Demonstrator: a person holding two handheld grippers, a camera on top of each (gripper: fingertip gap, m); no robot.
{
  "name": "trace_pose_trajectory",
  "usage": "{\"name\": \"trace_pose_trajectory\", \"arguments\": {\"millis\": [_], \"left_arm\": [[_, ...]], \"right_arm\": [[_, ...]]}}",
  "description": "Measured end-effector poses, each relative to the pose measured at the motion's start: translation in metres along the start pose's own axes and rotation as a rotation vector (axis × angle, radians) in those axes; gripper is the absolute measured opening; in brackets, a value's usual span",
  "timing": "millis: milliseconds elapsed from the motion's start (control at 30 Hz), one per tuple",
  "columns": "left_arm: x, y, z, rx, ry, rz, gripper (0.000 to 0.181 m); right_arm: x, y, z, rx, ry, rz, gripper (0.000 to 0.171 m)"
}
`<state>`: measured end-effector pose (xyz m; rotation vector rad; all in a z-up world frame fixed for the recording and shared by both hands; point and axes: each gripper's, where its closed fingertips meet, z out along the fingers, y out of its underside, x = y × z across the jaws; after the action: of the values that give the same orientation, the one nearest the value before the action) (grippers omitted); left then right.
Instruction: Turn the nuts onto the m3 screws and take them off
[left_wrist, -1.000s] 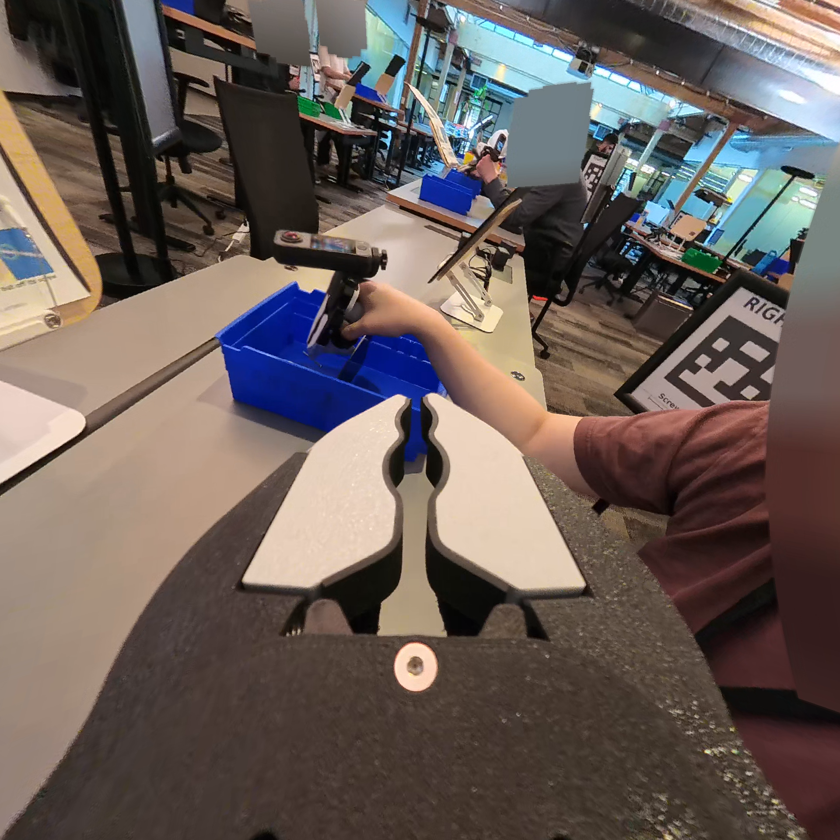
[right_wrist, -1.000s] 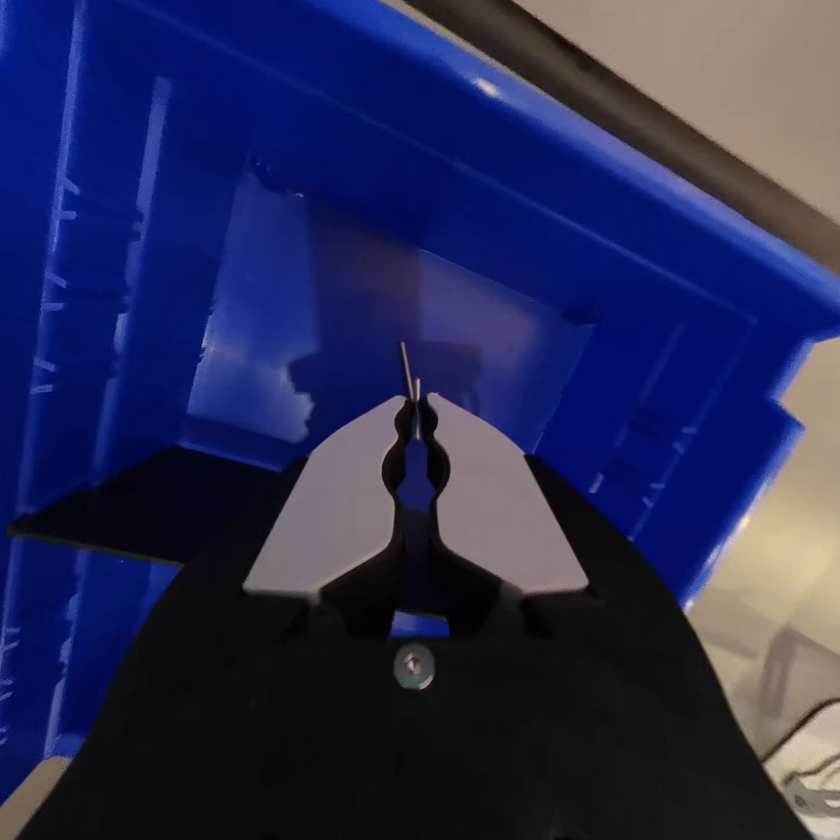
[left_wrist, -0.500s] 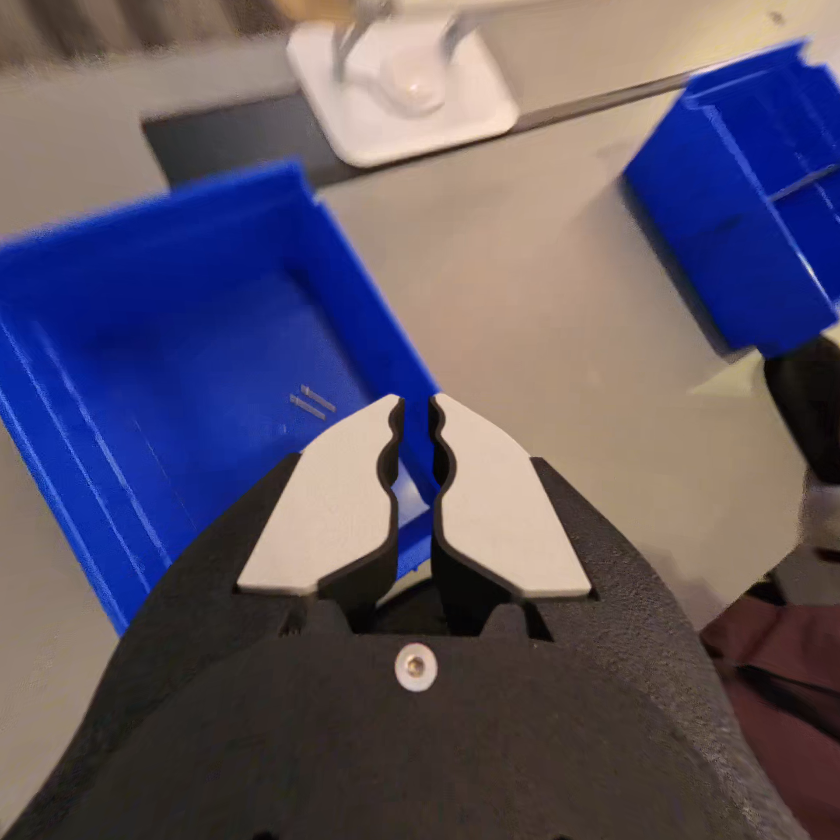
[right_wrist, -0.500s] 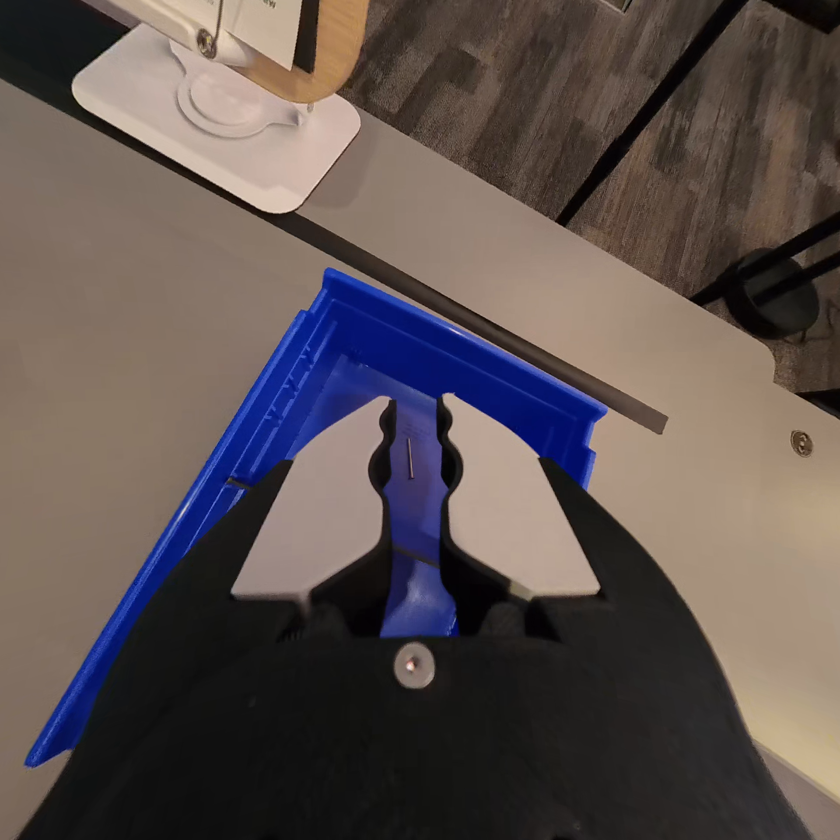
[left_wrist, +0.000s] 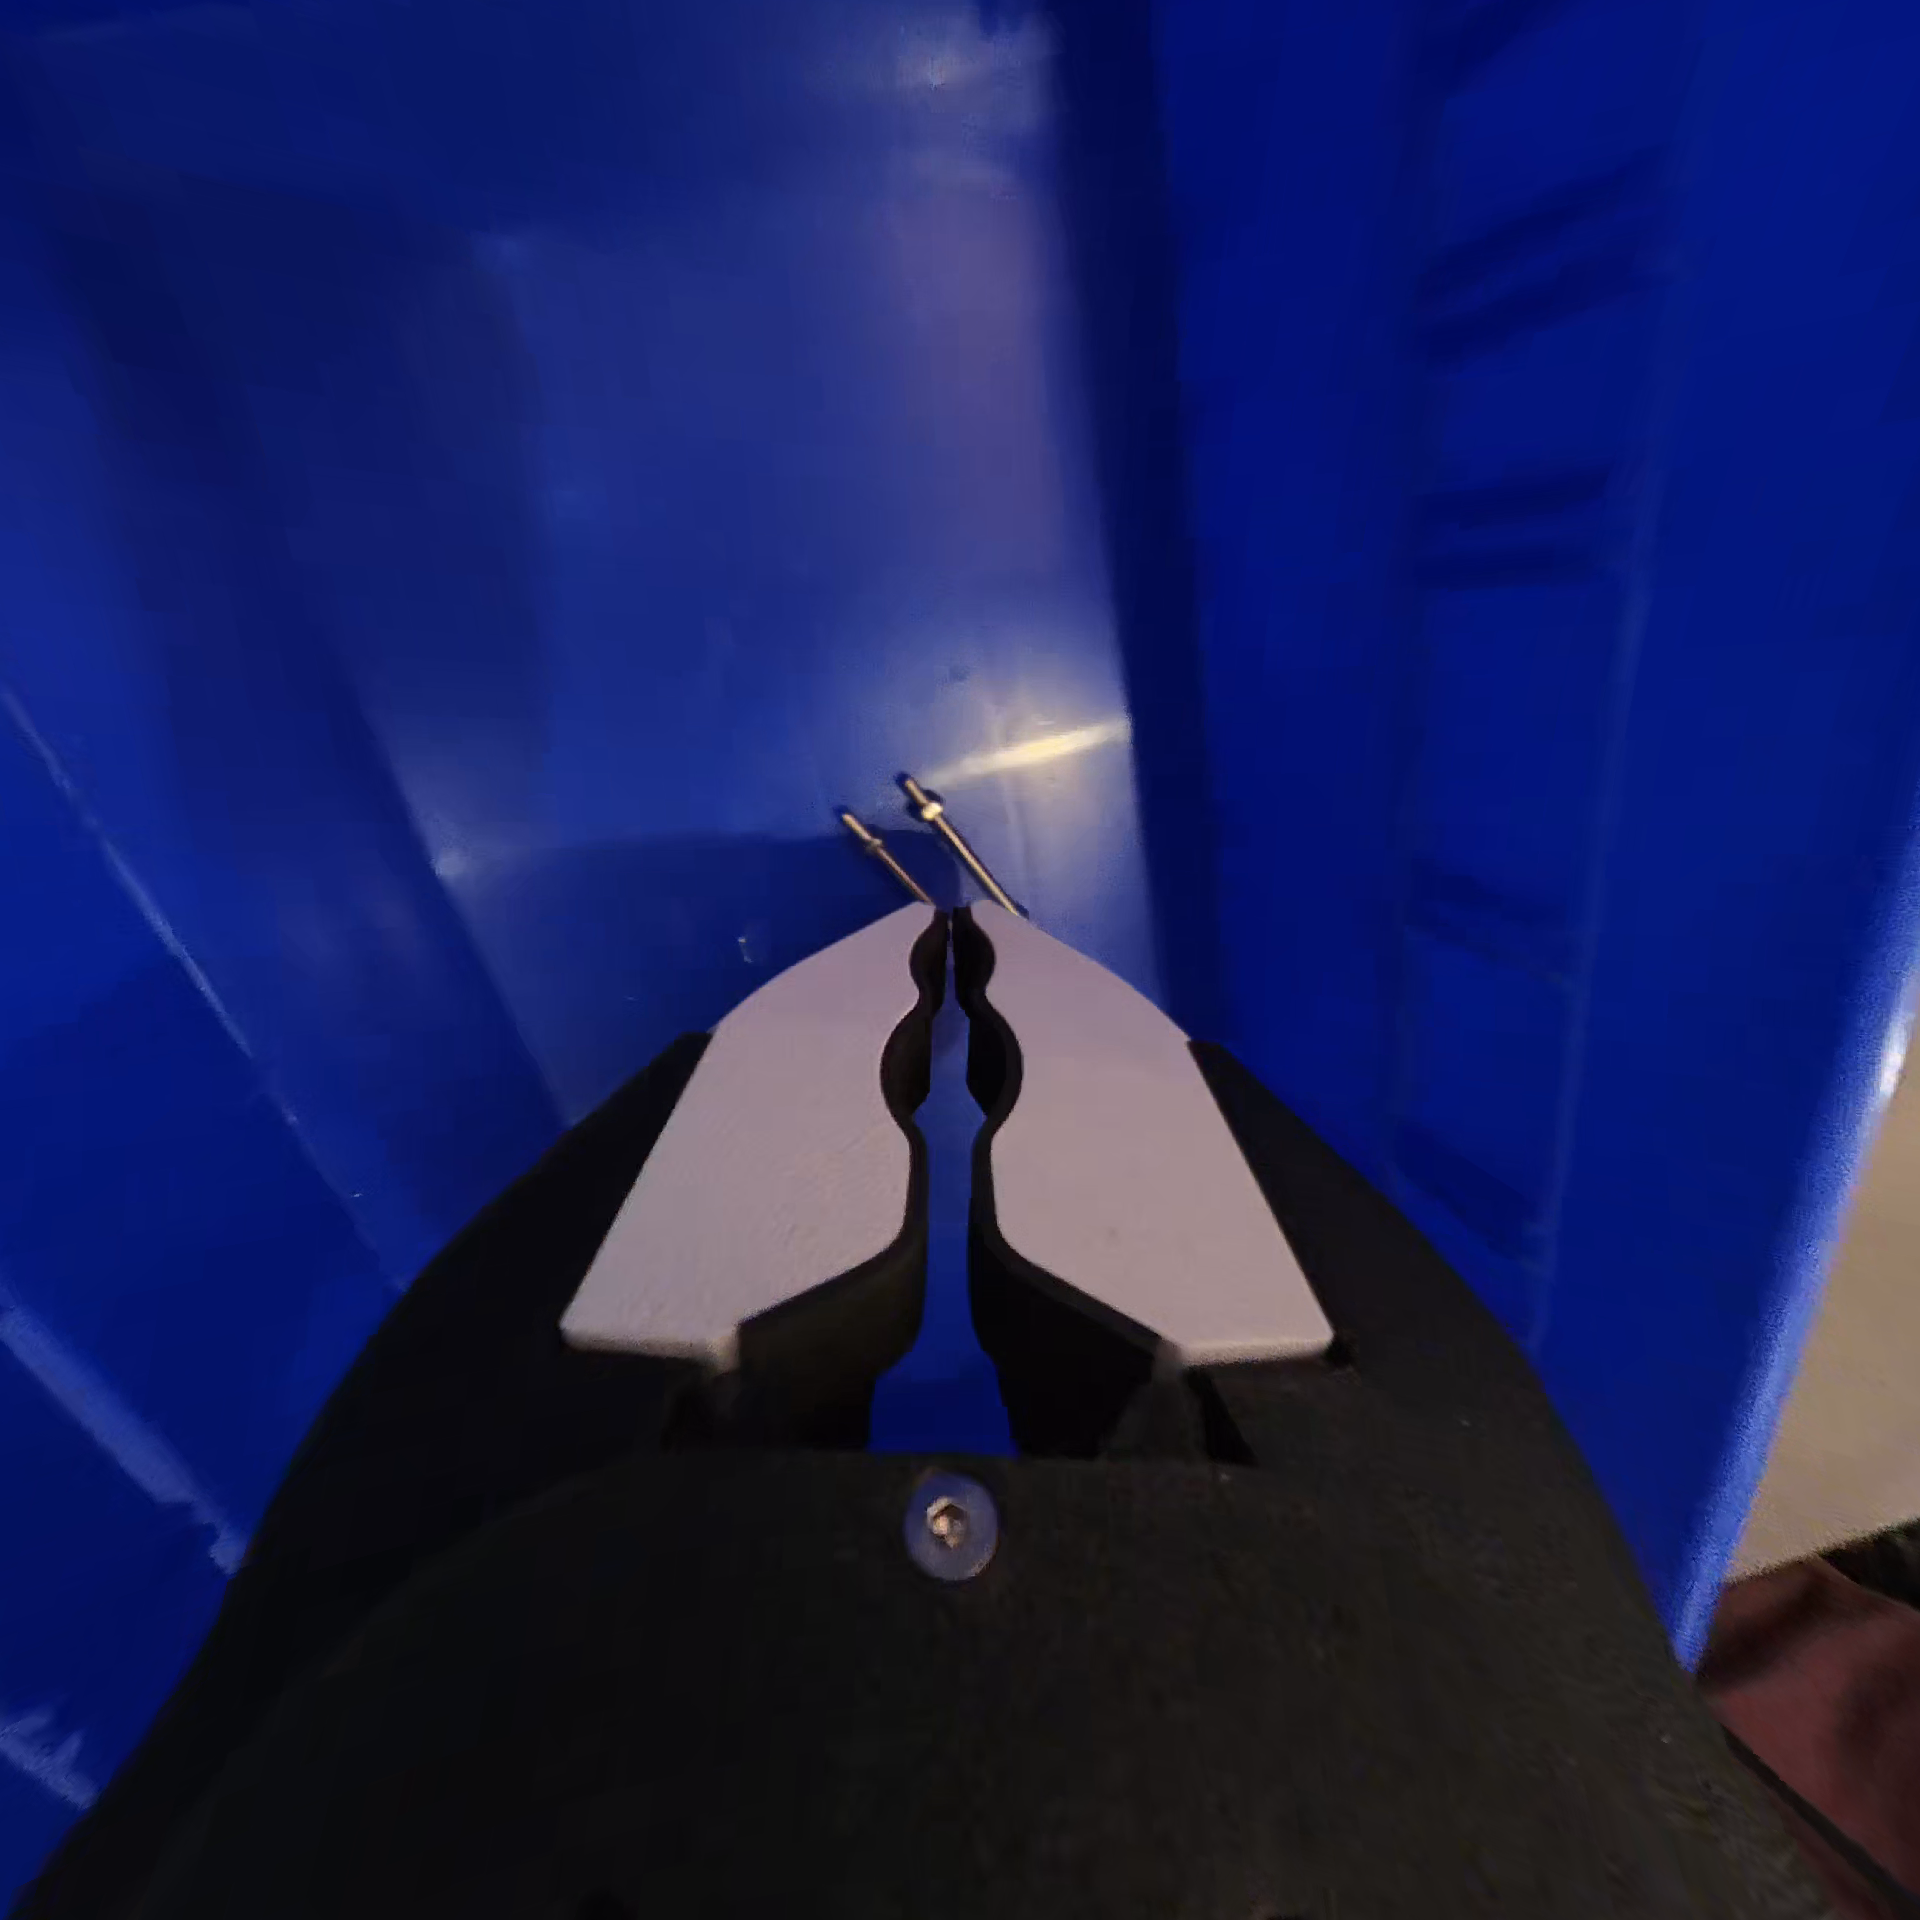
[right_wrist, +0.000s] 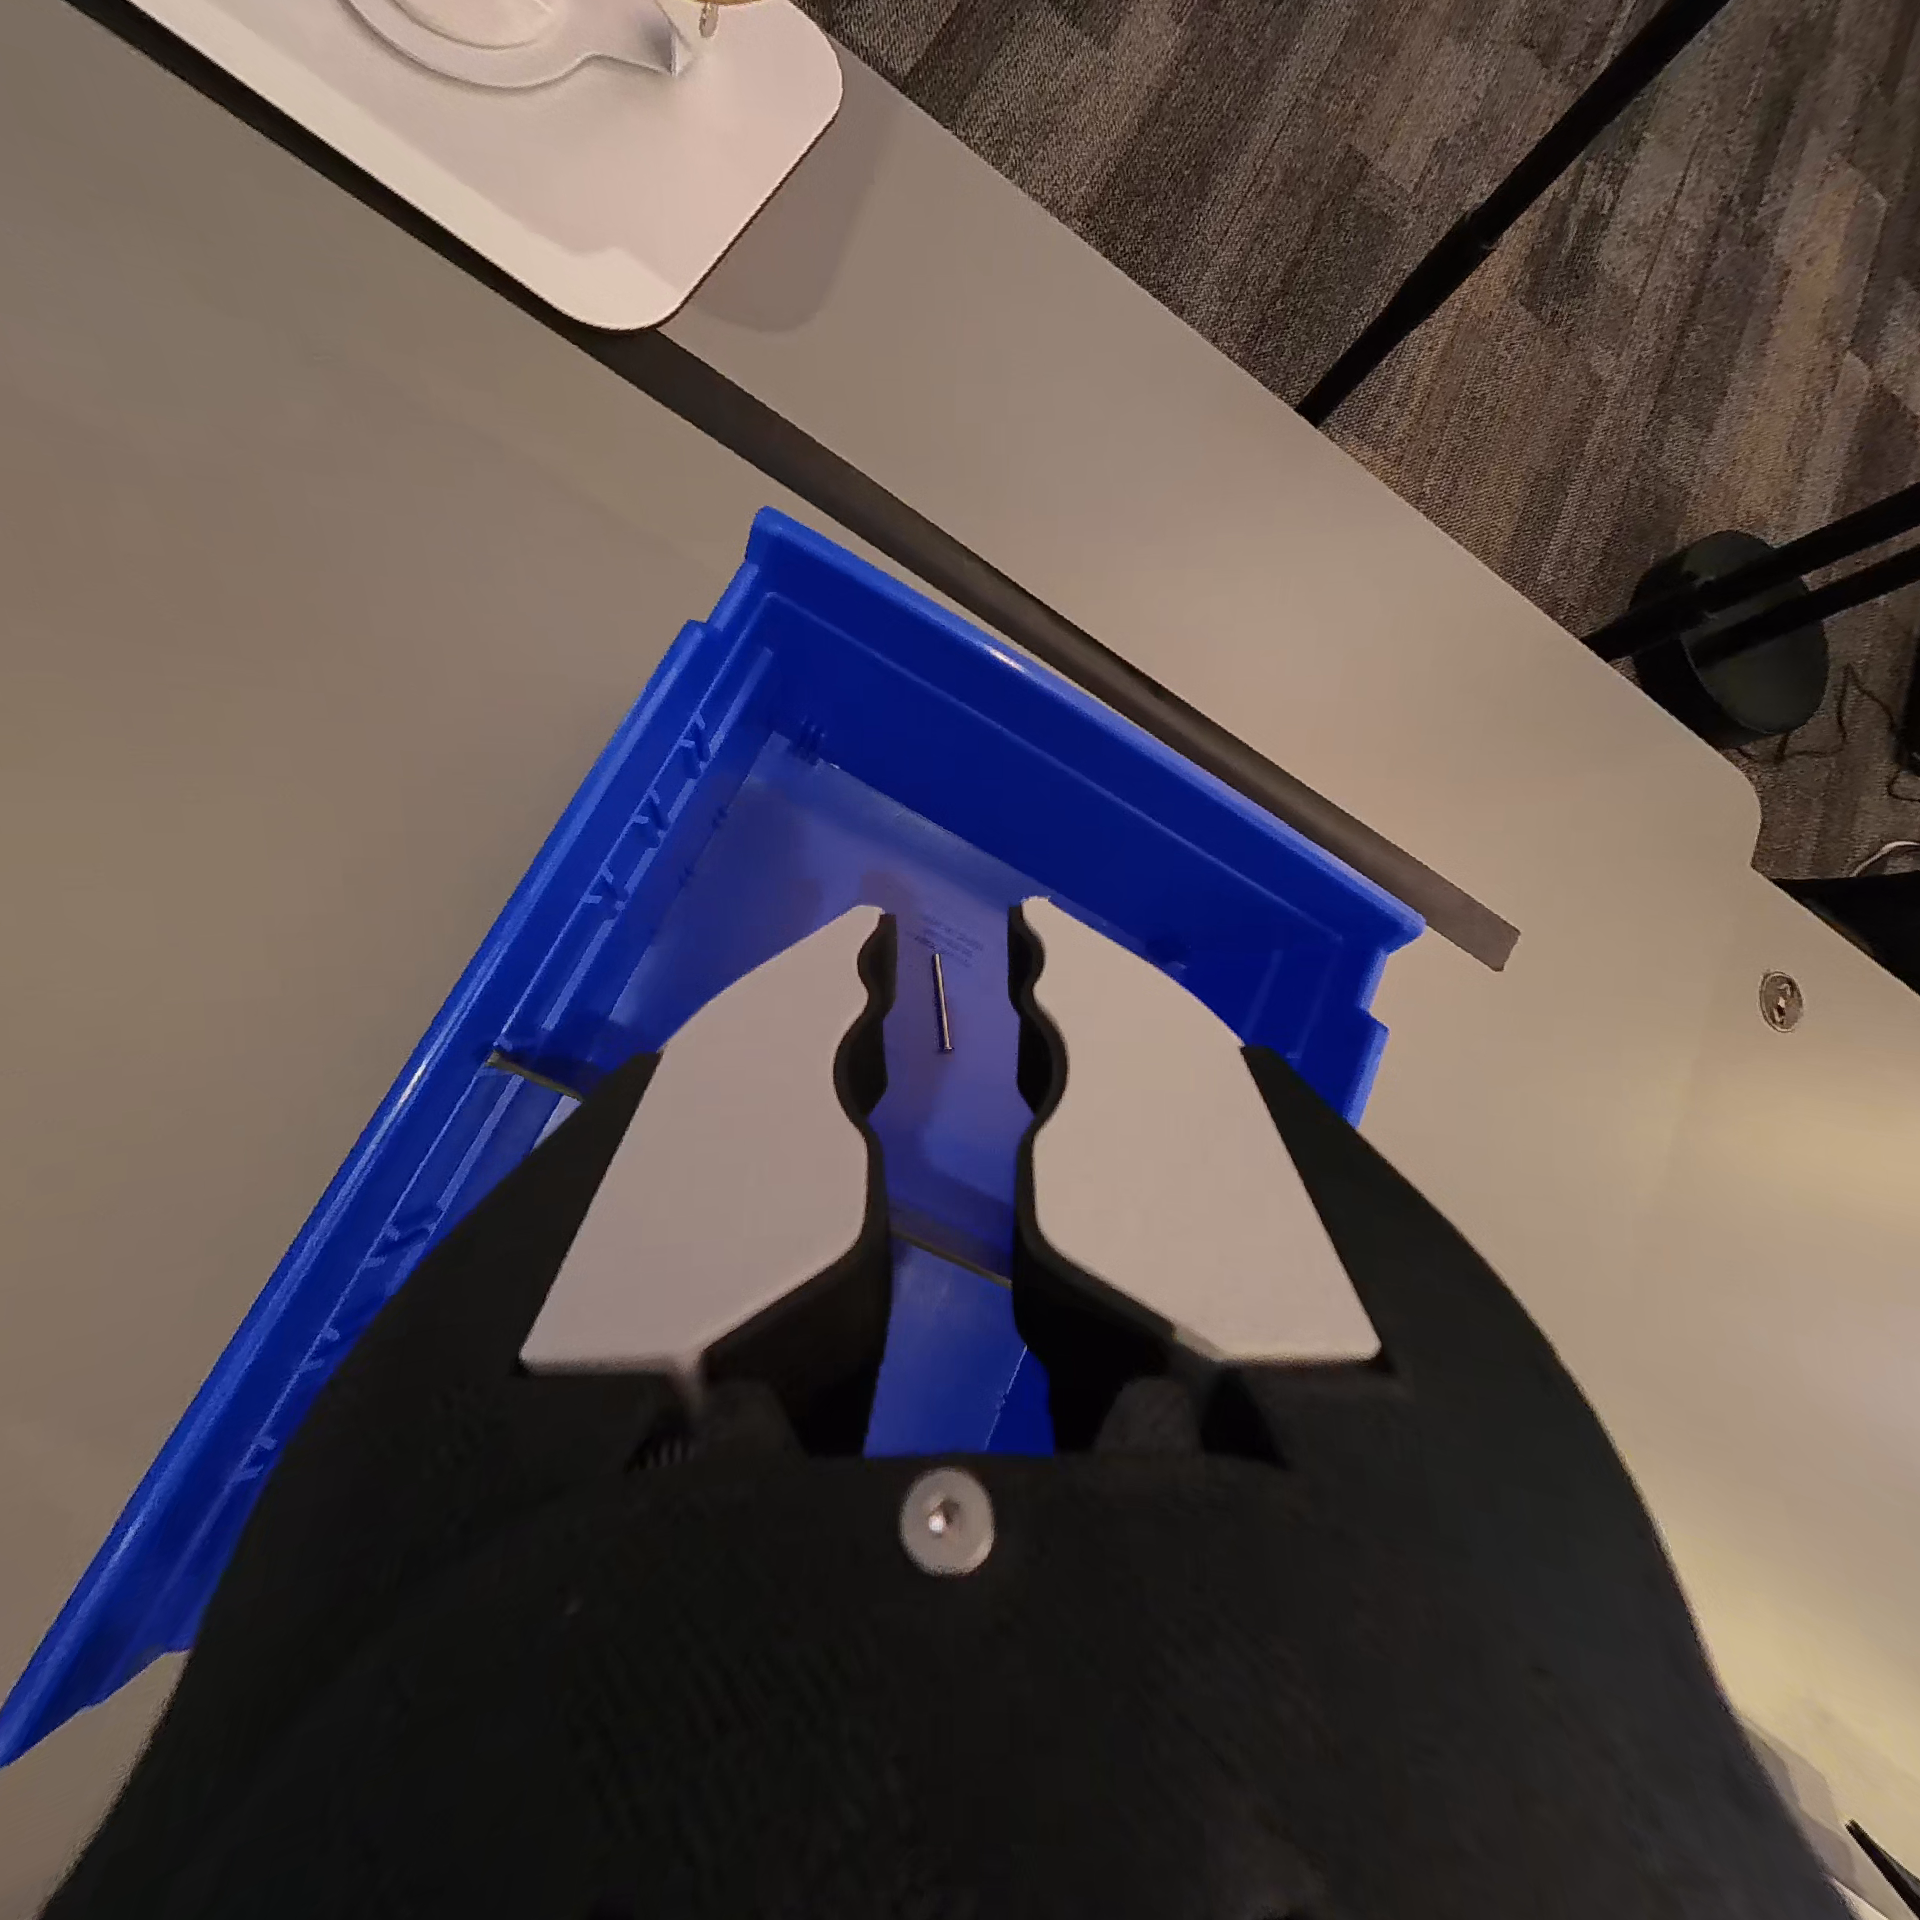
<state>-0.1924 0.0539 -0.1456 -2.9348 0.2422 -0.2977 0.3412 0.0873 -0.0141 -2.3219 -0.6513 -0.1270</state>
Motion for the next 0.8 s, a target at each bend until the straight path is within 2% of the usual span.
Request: {"name": "trace_pose_trajectory", "arguments": {"millis": [333, 533, 667, 800], "left_arm": [[-0.009, -0.003, 0.0, 0.009, -0.092, 0.006, 0.009], [-0.01, -0.001, 0.008, -0.015, -0.092, -0.005, 0.014], [-0.014, -0.001, 0.009, -0.025, -0.131, 0.028, 0.004], [-0.013, 0.005, 0.008, -0.05, -0.105, 0.025, 0.003]], "right_arm": [[-0.007, 0.004, 0.005, -0.043, -0.001, -0.036, 0.025], [-0.008, 0.006, 0.005, -0.052, -0.001, -0.039, 0.025], [-0.006, 0.006, 0.004, -0.054, 0.007, -0.043, 0.025], [-0.007, 0.006, 0.005, -0.058, 0.008, -0.051, 0.025]]}}
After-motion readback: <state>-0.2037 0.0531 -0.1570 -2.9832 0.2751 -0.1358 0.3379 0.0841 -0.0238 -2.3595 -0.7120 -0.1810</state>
